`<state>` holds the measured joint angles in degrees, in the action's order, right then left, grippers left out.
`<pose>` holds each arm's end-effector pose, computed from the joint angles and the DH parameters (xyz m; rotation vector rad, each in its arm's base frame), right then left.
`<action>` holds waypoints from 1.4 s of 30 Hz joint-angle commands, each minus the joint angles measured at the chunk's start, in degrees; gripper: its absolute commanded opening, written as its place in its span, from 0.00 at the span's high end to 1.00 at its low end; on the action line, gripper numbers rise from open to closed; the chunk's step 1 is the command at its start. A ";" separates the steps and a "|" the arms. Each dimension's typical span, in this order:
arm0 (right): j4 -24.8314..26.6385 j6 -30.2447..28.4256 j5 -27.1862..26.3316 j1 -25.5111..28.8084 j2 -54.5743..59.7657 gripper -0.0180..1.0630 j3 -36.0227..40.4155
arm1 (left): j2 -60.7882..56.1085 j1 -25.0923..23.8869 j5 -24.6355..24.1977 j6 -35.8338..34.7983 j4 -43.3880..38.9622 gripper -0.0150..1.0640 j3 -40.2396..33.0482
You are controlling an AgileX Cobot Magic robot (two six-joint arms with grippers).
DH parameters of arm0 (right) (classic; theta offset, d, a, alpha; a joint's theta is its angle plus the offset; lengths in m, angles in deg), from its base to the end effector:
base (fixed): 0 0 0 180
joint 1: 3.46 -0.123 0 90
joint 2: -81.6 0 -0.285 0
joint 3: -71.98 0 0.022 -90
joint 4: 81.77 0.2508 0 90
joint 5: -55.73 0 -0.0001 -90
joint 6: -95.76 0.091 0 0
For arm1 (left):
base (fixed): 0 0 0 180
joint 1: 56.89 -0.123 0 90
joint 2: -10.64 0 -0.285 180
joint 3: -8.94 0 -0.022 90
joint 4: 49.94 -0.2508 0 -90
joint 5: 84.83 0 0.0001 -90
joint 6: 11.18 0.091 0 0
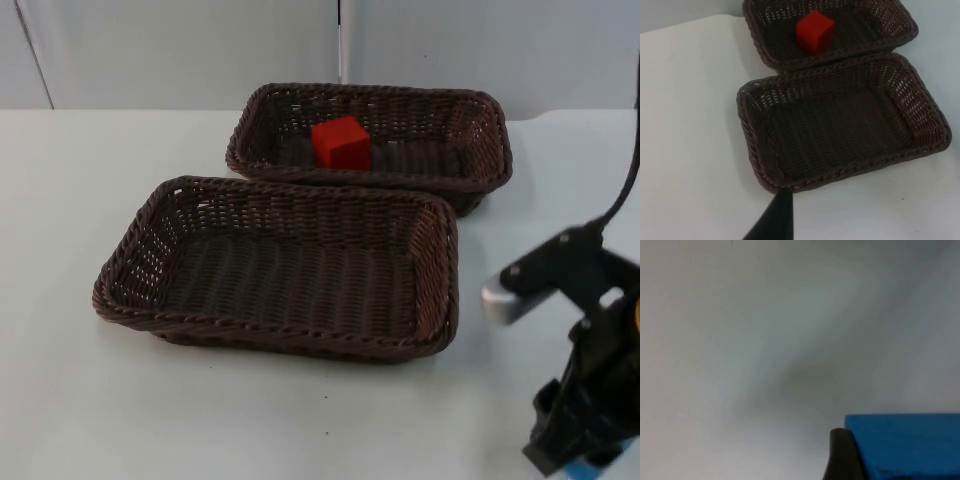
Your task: Pick up one cube with the left hand and place it into the upper basket. Pick up one cube with the right hand and place it into the lower basket.
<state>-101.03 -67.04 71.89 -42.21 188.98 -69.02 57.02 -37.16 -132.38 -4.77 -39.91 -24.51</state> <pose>0.2164 0.1629 0.1123 -0.9437 2.6464 0.0228 0.1075 -0.0510 0.3409 0.4450 2.1852 -0.3360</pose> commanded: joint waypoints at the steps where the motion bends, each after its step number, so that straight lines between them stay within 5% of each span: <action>1: -0.41 0.35 0.83 -0.27 -4.07 0.98 -0.04 | -0.38 0.20 0.33 -0.41 -0.55 0.04 -0.09; 9: 0.17 0.35 9.02 -0.27 -23.96 0.98 -0.04 | -0.38 0.20 0.44 -0.41 -0.28 0.04 -0.09; 19: 0.05 0.35 12.02 -0.27 -38.46 0.98 -0.04 | -0.38 0.20 2.08 -0.41 -0.28 0.04 -0.09; 42: 0.50 0.35 12.01 -0.37 -40.49 0.98 -0.04 | -0.38 0.20 2.53 -0.41 -0.38 0.04 -0.09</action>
<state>-100.81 -66.94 84.39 -42.21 148.80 -68.88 57.02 -37.16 -130.55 -4.77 -39.91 -24.51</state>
